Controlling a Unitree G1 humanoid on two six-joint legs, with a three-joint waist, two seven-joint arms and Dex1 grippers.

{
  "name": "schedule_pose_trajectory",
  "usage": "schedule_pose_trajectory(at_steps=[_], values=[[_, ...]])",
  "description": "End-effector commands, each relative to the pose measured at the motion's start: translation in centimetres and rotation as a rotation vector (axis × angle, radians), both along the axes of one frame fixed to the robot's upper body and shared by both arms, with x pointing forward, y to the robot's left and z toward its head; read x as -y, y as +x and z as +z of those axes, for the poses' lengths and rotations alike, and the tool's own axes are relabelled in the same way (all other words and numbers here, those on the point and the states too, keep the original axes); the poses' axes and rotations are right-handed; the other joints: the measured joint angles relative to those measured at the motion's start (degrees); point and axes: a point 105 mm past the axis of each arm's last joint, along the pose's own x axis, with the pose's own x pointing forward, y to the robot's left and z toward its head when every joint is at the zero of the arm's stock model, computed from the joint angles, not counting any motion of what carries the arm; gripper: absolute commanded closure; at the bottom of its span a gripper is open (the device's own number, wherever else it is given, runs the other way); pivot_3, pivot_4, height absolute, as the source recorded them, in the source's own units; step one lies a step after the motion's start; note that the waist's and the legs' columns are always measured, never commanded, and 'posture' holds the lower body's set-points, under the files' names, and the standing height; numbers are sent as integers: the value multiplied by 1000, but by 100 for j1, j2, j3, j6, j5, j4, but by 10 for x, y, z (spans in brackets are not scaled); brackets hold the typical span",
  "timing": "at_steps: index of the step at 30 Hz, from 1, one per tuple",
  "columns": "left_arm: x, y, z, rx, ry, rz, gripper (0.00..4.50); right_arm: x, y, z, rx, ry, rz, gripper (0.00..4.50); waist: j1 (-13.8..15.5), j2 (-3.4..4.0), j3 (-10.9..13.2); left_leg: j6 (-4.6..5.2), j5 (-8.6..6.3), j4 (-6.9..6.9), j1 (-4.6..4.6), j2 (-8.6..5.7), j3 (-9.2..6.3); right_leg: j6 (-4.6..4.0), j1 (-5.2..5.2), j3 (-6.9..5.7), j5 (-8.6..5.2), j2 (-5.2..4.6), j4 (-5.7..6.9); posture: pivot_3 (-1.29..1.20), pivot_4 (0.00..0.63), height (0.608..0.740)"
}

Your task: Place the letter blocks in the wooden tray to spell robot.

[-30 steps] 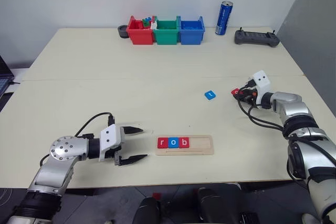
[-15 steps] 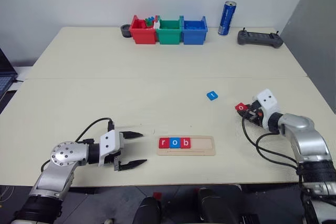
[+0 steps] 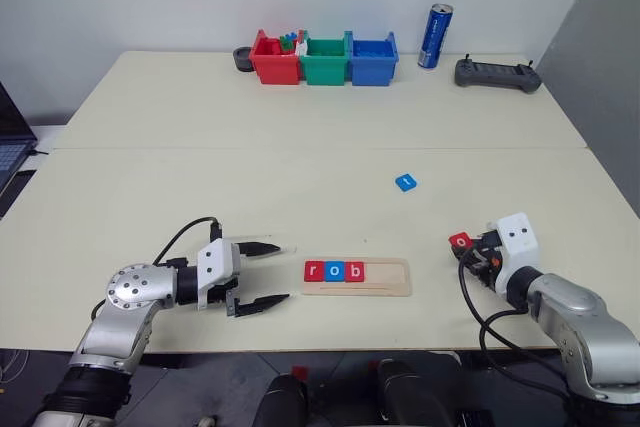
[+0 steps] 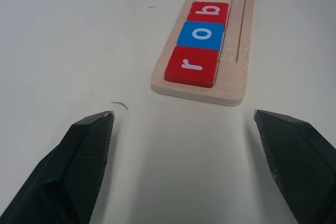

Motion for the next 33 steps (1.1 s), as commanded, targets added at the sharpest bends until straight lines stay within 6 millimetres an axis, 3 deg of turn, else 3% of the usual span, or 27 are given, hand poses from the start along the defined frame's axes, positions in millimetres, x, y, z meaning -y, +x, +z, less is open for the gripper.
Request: schedule_pose_trajectory(at_steps=[1, 10, 17, 33], values=[[-2, 4, 10, 30, -35, -3, 0, -6, -15, -7, -45, 24, -1, 3053, 0, -5, -3, 0, 0, 0, 0, 0, -1, 0, 0, -1, 0, 0, -1, 0, 150, 740], [6, 3, 17, 32, -47, -100, 0, -3, -31, -13, -67, 33, -30, 3053, 3, -11, -7, 0, 0, -1, 0, 1, -1, 3, 0, -1, -3, 1, -2, 0, 150, 740], [21, 2, 25, 42, -62, -144, 0, -17, -45, -14, -75, 63, 6, 3053, 13, -17, -11, 0, 0, -1, 0, 1, -1, 4, 2, -1, -4, 1, -4, 0, 150, 740], [26, -7, 33, 6, 57, -194, 0, -35, -51, -18, -108, 108, 43, 3053, -1, -19, -12, 0, 0, -3, 3, 7, 0, 9, 1, 0, -10, 6, -3, 0, 150, 740]])
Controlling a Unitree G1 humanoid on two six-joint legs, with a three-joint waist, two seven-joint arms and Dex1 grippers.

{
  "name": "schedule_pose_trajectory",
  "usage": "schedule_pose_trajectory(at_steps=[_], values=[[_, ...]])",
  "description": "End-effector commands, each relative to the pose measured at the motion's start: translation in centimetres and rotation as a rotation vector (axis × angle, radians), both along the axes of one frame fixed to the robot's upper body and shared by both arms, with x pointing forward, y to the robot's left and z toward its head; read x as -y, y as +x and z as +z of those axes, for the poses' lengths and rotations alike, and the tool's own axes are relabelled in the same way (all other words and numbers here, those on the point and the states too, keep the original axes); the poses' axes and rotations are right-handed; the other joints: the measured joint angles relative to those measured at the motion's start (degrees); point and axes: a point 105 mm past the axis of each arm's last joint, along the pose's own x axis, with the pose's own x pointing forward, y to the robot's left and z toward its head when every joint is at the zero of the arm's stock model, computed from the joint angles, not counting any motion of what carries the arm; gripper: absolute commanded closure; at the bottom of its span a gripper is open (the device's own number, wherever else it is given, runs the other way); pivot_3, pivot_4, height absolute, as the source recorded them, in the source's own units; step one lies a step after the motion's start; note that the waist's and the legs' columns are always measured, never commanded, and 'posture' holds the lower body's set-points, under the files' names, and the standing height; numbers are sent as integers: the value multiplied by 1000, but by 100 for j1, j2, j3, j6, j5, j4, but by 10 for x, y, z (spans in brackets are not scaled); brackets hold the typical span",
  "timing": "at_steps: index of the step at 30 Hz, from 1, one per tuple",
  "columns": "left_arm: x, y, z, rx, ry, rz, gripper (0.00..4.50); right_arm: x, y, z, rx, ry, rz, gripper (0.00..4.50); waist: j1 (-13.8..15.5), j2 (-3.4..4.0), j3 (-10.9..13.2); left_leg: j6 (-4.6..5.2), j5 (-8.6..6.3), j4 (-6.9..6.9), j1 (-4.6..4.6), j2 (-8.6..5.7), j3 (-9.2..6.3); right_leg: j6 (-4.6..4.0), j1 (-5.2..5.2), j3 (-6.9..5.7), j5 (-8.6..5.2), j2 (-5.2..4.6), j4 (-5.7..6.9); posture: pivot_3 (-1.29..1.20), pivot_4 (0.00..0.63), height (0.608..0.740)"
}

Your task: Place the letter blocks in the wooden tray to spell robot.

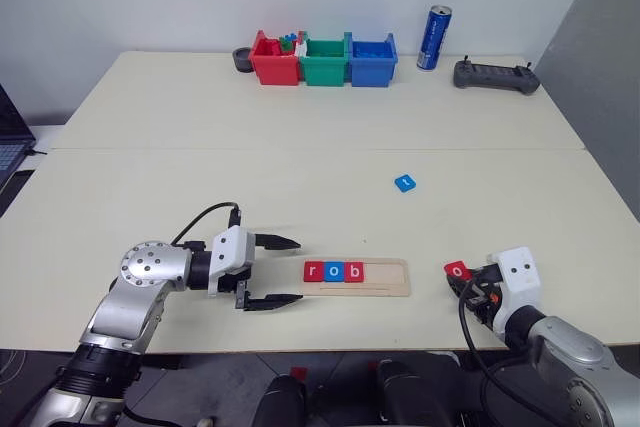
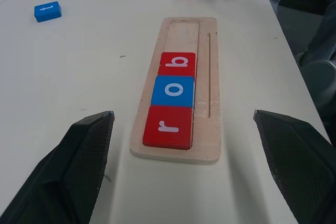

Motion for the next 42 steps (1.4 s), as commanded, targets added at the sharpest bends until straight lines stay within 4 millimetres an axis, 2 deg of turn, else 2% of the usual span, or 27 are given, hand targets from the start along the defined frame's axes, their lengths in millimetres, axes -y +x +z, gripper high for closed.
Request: schedule_pose_trajectory(at_steps=[1, 3, 7, 11, 12, 18, 24, 28, 34, 39, 42], values=[[1, -1, 8, 38, 18, -15, 0, -15, -6, -9, -55, 46, 44, 3053, -2, 0, 0, 0, 0, 0, 0, 0, 0, 0, 0, 0, 0, 0, 0, 0, 150, 740], [-1, -1, 8, 43, 25, -9, 0, -17, -5, -9, -51, 61, 31, 3053, -5, -1, -1, 0, 0, 0, 1, 1, 0, 0, 0, 0, 0, 1, 0, 0, 150, 740], [-6, 2, 5, 48, 33, 16, 0, -19, -2, -8, -41, 71, 11, 1665, -10, -2, -1, 0, 0, 0, 2, 2, 1, 0, 0, 1, 0, 1, 0, 0, 150, 740], [-9, 3, 3, 47, 32, 22, 0, -17, 5, 3, 10, 76, -8, 233, -9, -6, -4, 0, 0, 1, 4, 2, 3, 0, 1, 3, 0, 1, 0, 0, 150, 740], [-10, 3, 2, 49, 31, 24, 0, -16, 8, 6, 27, 77, -13, 12, -7, -6, -4, 0, 0, 1, 4, 2, 4, 1, 1, 3, 0, 1, 0, 0, 150, 740], [-10, 4, 4, 58, 28, 31, 0, -16, 19, 33, 122, 83, 0, 12, -3, -1, 0, -1, 0, 0, -1, 1, 4, 1, -4, 3, 0, 0, 0, 0, 150, 740], [-5, 3, 7, 62, 21, 37, 0, -6, 38, 66, 238, 78, 19, 12, -2, 4, 3, -1, 0, 0, -4, 0, 3, 0, -6, 2, 0, 0, -1, 0, 150, 740], [3, 4, 14, 69, 11, 34, 0, -13, 34, 77, 245, 23, 250, 12, 1, 6, 7, 0, 0, 0, -7, -1, 4, 0, -6, 2, 0, -1, -3, 0, 150, 740], [11, 5, 20, 74, 1, 32, 0, 5, 26, 72, 192, -282, 598, 12, 8, 5, 10, 1, 0, 2, -9, -4, 6, 1, -5, 2, 0, -3, -8, 0, 150, 740], [13, 7, 22, 75, -1, 27, 0, 24, 22, 53, 51, -346, 809, 12, 6, -3, 14, 1, 0, 3, -7, -3, 9, 1, -4, 3, 0, -2, -7, 0, 150, 740], [12, 8, 23, 74, -4, 29, 0, 29, 24, 44, 23, -396, 895, 12, 3, -4, 15, 1, 0, 4, -7, -3, 8, -3, -4, 4, 3, -2, -6, 0, 150, 740]])
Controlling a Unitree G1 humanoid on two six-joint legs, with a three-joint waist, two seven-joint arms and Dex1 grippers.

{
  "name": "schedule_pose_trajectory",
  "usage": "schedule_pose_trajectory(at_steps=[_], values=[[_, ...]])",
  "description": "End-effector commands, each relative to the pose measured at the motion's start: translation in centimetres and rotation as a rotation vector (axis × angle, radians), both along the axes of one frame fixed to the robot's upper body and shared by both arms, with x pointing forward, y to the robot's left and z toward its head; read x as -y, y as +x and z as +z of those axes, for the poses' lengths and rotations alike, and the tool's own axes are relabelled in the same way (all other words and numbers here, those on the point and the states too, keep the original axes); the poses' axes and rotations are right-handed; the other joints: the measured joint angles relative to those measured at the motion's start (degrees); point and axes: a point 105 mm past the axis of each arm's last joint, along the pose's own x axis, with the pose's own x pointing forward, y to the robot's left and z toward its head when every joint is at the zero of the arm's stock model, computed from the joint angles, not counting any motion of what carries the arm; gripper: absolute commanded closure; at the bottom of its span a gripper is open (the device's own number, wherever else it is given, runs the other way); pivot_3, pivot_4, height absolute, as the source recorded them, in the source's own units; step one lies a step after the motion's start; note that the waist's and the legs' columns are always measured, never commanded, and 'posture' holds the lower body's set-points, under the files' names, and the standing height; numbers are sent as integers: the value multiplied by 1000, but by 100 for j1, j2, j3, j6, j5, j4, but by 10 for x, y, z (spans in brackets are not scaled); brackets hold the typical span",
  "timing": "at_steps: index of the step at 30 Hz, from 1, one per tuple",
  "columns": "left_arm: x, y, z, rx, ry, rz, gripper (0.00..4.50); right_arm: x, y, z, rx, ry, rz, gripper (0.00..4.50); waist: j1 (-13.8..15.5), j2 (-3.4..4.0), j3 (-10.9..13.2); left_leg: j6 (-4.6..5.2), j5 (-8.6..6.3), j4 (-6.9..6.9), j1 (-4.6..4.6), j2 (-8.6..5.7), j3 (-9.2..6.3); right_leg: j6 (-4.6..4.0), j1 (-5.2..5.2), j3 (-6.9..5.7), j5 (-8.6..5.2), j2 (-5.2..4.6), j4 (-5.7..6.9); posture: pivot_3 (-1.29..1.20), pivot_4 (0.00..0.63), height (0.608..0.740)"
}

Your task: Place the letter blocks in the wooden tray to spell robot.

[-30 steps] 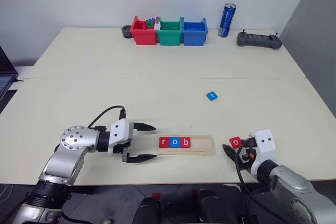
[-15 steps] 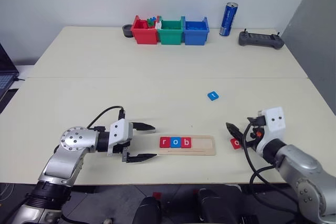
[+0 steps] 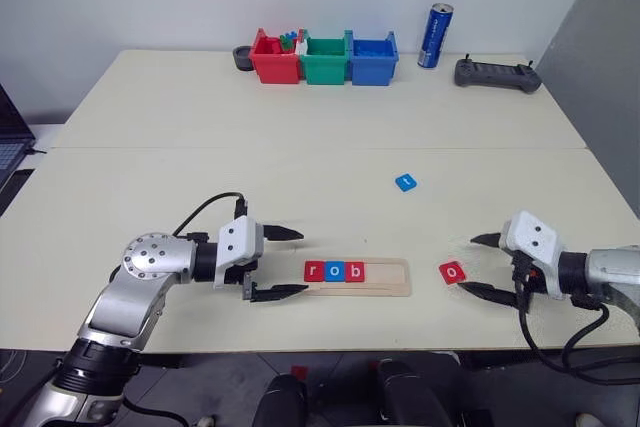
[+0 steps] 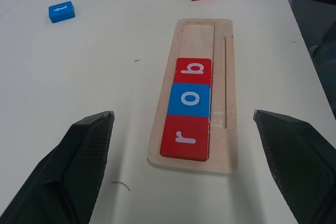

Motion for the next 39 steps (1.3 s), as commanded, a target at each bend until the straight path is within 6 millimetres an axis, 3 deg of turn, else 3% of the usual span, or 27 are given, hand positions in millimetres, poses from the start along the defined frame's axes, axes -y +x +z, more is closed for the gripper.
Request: schedule_pose_trajectory(at_steps=[1, 14, 18, 23, 28, 33, 39], values=[[4, -1, 11, 40, -19, -20, 0, -2, 4, -1, 18, -43, 123, 12, -5, 0, 0, 0, 0, 0, 0, 0, 0, -2, 0, -1, 1, 0, 0, 0, 150, 740], [3, -2, 11, 38, -17, -8, 0, -15, 20, -17, -23, -52, 236, 12, 5, 1, 1, 0, 0, 1, 1, -1, -1, -18, 0, -1, 11, -1, 2, 0, 150, 740], [4, -2, 12, 39, -19, -7, 0, -15, 20, -25, -48, -63, 243, 1286, 6, 2, 2, -1, 0, 2, 1, -1, -2, -21, 0, -1, 12, -2, 3, 0, 150, 740], [4, -4, 13, 39, -12, -2, 0, -16, 19, -22, -52, -62, 247, 3051, 8, 1, 1, -1, 0, 2, 2, -1, -3, -22, 1, -2, 13, -2, 4, 0, 150, 740], [4, -5, 14, 38, -7, 2, 0, -32, 16, -5, -24, -39, 285, 3099, 14, 2, 2, -1, 0, 2, 2, -1, -4, -23, 1, -2, 14, -1, 5, 0, 150, 740], [-3, -5, 11, 39, 30, 15, 0, -72, 8, 11, 23, -15, 351, 3099, -8, 4, 3, -1, 0, 1, 4, 1, -5, -20, 1, -2, 12, 0, 6, 0, 150, 740], [-4, -5, 10, 36, 30, 20, 0, -104, 11, 3, 21, -9, 349, 3099, 10, 4, 3, -1, 1, 2, 0, -1, -7, -20, 0, -4, 12, -1, 4, 0, 150, 740]])
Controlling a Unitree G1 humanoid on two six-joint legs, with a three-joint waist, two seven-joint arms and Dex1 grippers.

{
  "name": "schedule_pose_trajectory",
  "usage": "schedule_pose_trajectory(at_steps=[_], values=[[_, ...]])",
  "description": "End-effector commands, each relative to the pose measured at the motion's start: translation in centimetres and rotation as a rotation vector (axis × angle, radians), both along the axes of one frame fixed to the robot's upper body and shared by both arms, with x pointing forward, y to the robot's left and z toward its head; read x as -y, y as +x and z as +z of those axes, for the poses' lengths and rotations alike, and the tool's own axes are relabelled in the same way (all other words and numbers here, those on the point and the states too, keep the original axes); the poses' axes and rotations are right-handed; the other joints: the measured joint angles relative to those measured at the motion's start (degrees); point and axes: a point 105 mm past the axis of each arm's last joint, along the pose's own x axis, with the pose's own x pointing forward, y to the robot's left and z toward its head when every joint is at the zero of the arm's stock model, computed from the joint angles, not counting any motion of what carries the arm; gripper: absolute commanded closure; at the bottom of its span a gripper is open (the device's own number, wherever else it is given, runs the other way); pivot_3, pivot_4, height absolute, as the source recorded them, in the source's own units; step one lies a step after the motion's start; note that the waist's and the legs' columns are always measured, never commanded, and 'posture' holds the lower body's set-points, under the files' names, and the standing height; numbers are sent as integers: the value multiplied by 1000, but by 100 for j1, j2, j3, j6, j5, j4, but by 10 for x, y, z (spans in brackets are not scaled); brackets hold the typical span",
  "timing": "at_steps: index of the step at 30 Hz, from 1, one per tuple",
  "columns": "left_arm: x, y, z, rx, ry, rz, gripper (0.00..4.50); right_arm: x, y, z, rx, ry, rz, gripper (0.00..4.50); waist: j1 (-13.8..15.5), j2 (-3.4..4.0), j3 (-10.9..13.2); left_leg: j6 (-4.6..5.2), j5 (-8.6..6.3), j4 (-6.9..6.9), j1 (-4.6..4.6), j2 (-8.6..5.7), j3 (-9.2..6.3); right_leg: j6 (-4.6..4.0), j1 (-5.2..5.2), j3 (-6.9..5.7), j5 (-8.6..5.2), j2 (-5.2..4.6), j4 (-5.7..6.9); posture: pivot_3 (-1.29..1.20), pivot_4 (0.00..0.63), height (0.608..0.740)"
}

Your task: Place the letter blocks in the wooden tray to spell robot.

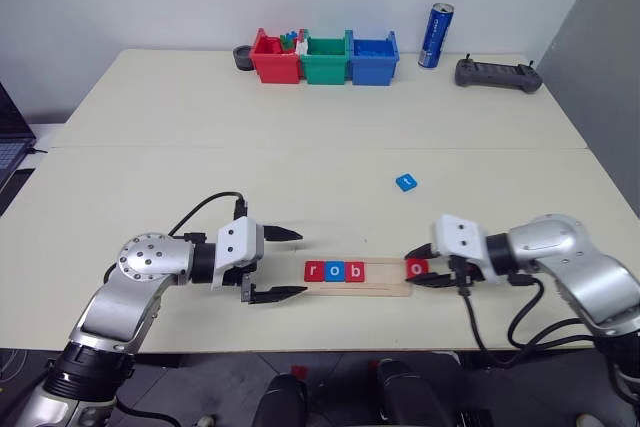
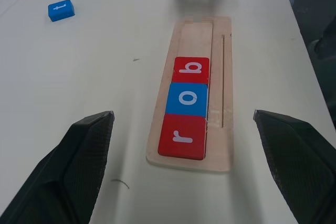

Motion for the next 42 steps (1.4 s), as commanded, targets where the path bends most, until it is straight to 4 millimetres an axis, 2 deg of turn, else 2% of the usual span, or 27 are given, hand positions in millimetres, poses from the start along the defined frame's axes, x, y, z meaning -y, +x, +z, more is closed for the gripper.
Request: schedule_pose_trajectory(at_steps=[1, 9, 18, 20, 22, 26, 27, 31, 34, 37, 42], values=[[-4, 1, 7, 37, -1, 8, 0, -11, 3, 0, 27, -17, -3, 3099, 18, 0, 0, 0, 0, 1, -2, 0, 0, -2, 0, -1, 1, -1, 0, 0, 150, 740], [-11, -1, 0, 33, -1, 16, 0, -27, 9, -6, 37, -32, 2, 3099, 16, 0, 0, 0, 0, 0, 0, -2, -1, -3, -1, -2, 2, -3, 0, 0, 150, 740], [-13, -1, -7, 33, -2, 20, 0, -34, 14, -5, 48, -26, 14, 3099, 9, 0, 0, 0, 0, -1, 0, -2, -2, -4, -2, -3, 2, -3, 1, 0, 150, 740], [-14, -1, -8, 33, -2, 20, 0, -35, 14, -5, 47, -26, 19, 2358, 8, 0, 0, 0, 0, 0, 0, -2, -2, -4, -2, -3, 2, -3, 1, 0, 150, 740], [-14, -2, -9, 33, -1, 21, 0, -36, 14, -4, 52, -23, 23, 1809, 8, 0, 0, 0, 0, -1, 0, -2, -3, -4, -2, -4, 2, -3, 1, 0, 150, 740], [-14, -3, -11, 33, -1, 20, 0, -40, 17, 1, 67, -2, 18, 281, 5, 0, 0, 0, 0, -1, -1, -2, -3, -5, -2, -4, 3, -3, 1, 0, 150, 740], [-14, -3, -12, 33, -2, 20, 0, -41, 17, 5, 73, 8, 15, 35, 5, 0, 0, 0, 0, -1, 0, -2, -3, -5, -2, -4, 3, -3, 1, 0, 150, 740], [-14, -3, -12, 34, -3, 20, 0, -43, 17, 19, 83, 51, -4, 35, 6, 1, 0, 0, 0, -1, -1, -2, -3, -5, -2, -4, 3, -3, 1, 0, 150, 740], [-14, -3, -13, 33, -3, 22, 0, -32, 7, 23, 88, 44, -12, 711, 16, 1, 1, 0, 0, -1, -3, -2, -4, -5, -3, -5, 3, -3, 1, 0, 150, 740], [-15, -2, -13, 33, -2, 25, 0, -20, 2, 17, 116, -26, -13, 1768, 34, 1, 0, 0, 0, -1, -7, -3, -8, -5, -4, -10, 3, -5, -2, 0, 150, 740], [-15, -3, -11, 37, -3, 26, 0, -12, 3, 17, 145, -73, -33, 3532, -7, 1, 1, 0, 0, -1, -3, 0, -5, -2, -5, -7, 1, -2, 1, 0, 150, 740]])
